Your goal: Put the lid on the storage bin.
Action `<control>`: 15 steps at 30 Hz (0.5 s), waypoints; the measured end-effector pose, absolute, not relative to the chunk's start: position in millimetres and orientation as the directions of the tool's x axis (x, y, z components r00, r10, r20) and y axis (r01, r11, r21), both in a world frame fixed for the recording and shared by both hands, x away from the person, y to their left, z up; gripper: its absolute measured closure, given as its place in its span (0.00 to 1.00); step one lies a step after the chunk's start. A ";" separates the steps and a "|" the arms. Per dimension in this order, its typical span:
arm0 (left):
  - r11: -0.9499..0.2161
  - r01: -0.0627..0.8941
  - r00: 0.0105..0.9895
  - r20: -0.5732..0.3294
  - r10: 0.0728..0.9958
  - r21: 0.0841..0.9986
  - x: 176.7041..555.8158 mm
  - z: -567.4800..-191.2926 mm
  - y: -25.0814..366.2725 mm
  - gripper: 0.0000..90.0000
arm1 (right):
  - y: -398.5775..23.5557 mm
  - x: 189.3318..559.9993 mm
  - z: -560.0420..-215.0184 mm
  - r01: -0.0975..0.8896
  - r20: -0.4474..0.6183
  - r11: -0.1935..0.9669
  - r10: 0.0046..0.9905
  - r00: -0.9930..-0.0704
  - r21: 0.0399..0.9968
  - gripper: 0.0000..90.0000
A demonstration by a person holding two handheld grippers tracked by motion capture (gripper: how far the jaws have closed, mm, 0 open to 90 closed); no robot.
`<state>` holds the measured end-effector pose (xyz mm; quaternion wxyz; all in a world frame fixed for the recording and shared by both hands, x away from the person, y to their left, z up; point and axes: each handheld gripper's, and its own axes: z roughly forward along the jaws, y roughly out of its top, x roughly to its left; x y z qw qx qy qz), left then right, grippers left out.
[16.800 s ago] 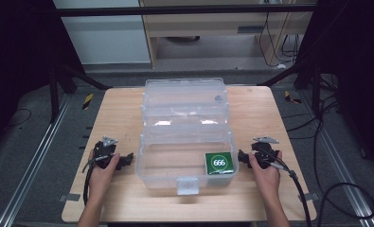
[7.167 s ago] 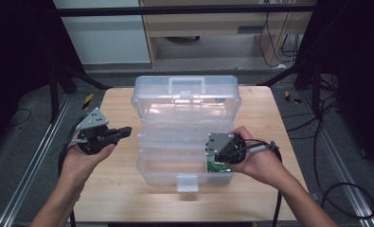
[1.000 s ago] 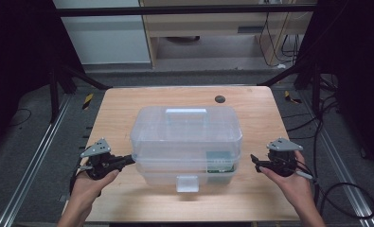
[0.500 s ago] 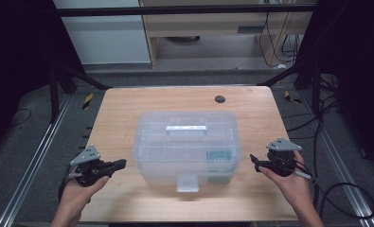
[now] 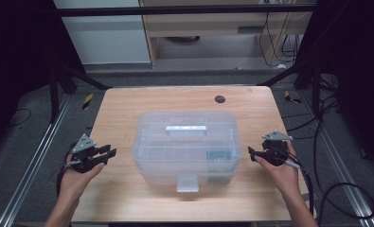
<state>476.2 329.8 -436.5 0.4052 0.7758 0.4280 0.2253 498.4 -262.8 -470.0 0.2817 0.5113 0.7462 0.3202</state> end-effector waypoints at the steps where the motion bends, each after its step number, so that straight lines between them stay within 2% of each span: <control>1: -0.304 0.480 0.525 0.008 0.851 0.823 481.5 -439.7 329.6 0.60 | -263.8 503.1 -473.2 0.587 -0.090 0.266 0.946 -0.311 0.765 0.16; 8: -0.299 0.516 0.484 0.015 0.875 0.803 509.7 -464.2 323.4 0.29 | -269.0 527.2 -494.1 0.631 -0.032 0.175 0.972 -0.232 0.756 0.15; 15: -0.299 0.544 0.474 0.007 0.881 0.784 527.7 -485.3 318.3 0.18 | -266.9 537.4 -508.7 0.661 -0.004 0.126 0.983 -0.183 0.740 0.13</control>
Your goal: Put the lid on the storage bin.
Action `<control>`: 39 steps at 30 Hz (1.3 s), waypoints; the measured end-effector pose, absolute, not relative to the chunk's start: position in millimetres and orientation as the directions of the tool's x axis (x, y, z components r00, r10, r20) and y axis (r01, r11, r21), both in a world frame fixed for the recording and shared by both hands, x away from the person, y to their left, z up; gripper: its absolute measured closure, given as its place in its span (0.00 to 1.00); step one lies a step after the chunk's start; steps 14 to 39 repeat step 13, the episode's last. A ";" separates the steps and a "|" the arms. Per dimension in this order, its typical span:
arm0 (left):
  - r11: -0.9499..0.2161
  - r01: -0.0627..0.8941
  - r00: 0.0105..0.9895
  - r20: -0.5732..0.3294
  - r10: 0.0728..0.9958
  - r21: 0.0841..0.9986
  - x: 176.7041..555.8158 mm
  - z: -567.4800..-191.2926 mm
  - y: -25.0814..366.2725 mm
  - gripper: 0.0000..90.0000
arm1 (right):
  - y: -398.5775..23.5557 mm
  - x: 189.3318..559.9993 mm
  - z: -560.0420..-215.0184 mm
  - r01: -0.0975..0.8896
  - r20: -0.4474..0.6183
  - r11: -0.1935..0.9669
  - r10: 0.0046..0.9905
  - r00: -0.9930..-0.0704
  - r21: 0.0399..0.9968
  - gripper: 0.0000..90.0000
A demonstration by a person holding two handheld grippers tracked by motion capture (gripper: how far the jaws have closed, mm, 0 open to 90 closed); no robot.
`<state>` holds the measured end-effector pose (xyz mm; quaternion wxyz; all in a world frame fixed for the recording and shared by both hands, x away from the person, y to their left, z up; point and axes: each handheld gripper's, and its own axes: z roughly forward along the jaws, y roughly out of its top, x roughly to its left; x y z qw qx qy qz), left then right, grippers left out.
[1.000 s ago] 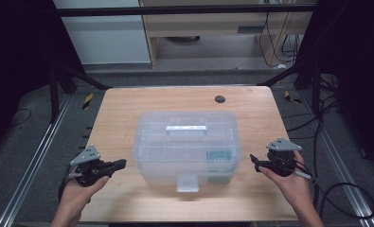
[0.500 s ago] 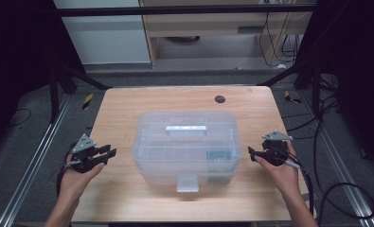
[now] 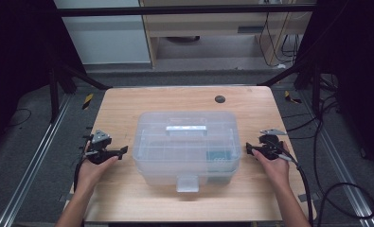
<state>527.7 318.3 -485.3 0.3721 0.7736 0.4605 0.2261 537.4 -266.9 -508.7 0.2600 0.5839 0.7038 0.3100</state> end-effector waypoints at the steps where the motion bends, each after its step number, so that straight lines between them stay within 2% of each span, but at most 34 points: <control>1: -0.299 0.550 0.472 0.005 0.882 0.780 529.7 -488.1 317.7 0.17 | -266.4 538.2 -510.5 0.663 -0.002 0.120 0.984 -0.176 0.739 0.11; 4: -0.282 0.570 0.457 -0.013 0.889 0.772 534.8 -495.7 316.8 0.14 | -265.7 540.5 -510.9 0.662 0.008 0.099 0.988 -0.157 0.743 0.11; 8: -0.262 0.615 0.434 -0.042 0.900 0.744 541.7 -506.4 315.0 0.10 | -258.0 545.3 -511.9 0.682 -0.005 0.094 0.991 -0.131 0.725 0.01; 11: -0.299 0.622 0.412 0.022 0.911 0.724 542.9 -507.2 309.3 0.06 | -251.3 546.4 -512.5 0.687 -0.013 0.075 0.995 -0.095 0.723 0.00; 13: -0.297 0.630 0.409 0.019 0.912 0.717 542.7 -507.8 308.5 0.00 | -249.5 546.0 -512.1 0.690 -0.002 0.054 0.997 -0.076 0.722 0.00; 39: -0.297 0.630 0.409 0.019 0.912 0.717 542.7 -507.8 308.5 0.00 | -249.5 546.0 -512.1 0.690 -0.002 0.054 0.997 -0.076 0.722 0.00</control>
